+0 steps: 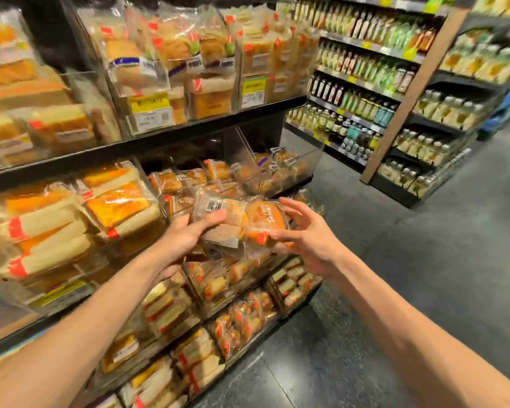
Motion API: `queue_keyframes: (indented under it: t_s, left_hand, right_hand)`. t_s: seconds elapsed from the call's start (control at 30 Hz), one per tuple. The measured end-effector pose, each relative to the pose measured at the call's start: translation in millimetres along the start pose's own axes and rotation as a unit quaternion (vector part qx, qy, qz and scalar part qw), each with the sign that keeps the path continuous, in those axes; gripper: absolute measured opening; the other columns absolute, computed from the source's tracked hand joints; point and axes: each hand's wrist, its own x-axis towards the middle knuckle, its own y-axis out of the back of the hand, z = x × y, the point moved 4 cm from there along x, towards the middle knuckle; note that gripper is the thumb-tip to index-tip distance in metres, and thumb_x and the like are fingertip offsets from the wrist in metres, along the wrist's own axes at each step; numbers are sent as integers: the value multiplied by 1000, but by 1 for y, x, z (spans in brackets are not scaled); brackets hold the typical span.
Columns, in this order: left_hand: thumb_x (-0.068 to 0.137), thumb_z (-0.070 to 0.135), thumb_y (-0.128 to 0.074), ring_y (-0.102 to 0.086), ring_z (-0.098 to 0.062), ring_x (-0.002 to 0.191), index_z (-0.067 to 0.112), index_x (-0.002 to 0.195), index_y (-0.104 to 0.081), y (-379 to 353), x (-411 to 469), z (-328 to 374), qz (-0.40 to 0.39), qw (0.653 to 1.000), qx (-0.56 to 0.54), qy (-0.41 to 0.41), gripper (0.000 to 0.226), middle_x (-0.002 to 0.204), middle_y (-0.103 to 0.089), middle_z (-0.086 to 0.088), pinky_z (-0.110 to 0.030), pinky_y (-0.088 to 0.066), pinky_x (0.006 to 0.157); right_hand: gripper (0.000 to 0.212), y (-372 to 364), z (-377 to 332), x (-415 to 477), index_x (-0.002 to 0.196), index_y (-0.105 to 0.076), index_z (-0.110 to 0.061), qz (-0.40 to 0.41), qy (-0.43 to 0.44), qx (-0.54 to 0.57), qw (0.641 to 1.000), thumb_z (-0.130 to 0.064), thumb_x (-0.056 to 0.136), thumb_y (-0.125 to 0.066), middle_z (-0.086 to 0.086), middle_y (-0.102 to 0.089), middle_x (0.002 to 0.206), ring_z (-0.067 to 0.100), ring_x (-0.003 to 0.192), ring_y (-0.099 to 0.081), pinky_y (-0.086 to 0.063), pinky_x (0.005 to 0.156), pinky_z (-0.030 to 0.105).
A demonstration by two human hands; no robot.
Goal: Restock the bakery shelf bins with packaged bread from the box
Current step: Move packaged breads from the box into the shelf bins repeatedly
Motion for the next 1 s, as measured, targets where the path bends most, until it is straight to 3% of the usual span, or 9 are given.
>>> queue_keyframes:
  t_s: [0.07,0.17,0.23,0.3,0.5,0.63,0.8,0.9,1.0]
  left_hand:
    - [85,42,-72,-73,-17,96,14,115,-69,-8,19,5,-6,1000,4,6,41,103,-77,-3,-32,-56,84]
    - [73,53,-80,-71,-21,103,15,122,-66,-14,48,8,-7,1000,13,11,63,109,-75,-4,-40,-52,98]
    - [61,63,-85,-70,-22,106,18,122,-66,-20,64,10,7,1000,17,11,77,110,-75,-4,-44,-50,102]
    - [50,69,-86,-70,-21,106,20,120,-66,-29,80,11,35,999,20,9,88,110,-75,-2,-45,-49,102]
    - [54,71,-83,-68,-20,110,22,119,-67,-60,105,19,129,991,-27,30,83,109,-75,2,-49,-46,104]
    - [53,73,-81,-68,-17,107,27,121,-65,-69,99,17,203,977,-48,52,83,107,-75,6,-42,-51,86]
    - [58,70,-81,-66,-18,110,28,112,-69,-61,86,15,254,964,-53,60,69,105,-76,6,-52,-44,101]
    - [61,61,-77,-70,-17,103,23,108,-69,-44,75,17,297,953,-31,54,61,98,-77,6,-45,-51,93]
    - [66,55,-73,-73,-15,93,21,110,-67,-20,65,23,308,950,-28,47,55,95,-77,5,-36,-59,78]
  right_hand:
    - [100,18,-6,18,142,-46,-29,21,37,-61,997,-18,54,-94,-3,-53,140,12,123,-57,-56,90,38]
    - [121,39,-10,46,148,-36,-31,13,33,-110,993,-32,44,-98,-4,-52,139,12,123,-56,-50,102,36]
    - [109,52,-11,71,146,-41,-25,-15,12,-108,994,-19,52,-96,-3,-62,128,13,114,-63,-53,98,34]
    - [96,63,-12,99,137,-51,-22,-62,-7,-79,995,-12,53,-95,6,-70,120,21,111,-67,-54,99,44]
    - [78,79,-20,171,134,-53,-19,-193,-67,2,979,-1,64,-82,5,-73,115,32,110,-68,-55,93,51]
    - [54,69,-22,200,126,-58,-21,-257,-116,22,959,-1,79,-74,10,-73,113,26,103,-71,-58,85,44]
    - [66,41,-9,220,133,-54,-18,-298,-153,7,942,-16,73,-81,12,-74,111,24,95,-73,-56,77,38]
    - [56,23,-4,232,133,-53,-19,-288,-159,3,944,-12,83,-77,12,-72,115,24,98,-72,-58,74,37]
    - [61,8,-5,245,135,-48,-17,-279,-151,-17,948,-16,82,-79,12,-70,120,25,104,-71,-57,88,45]
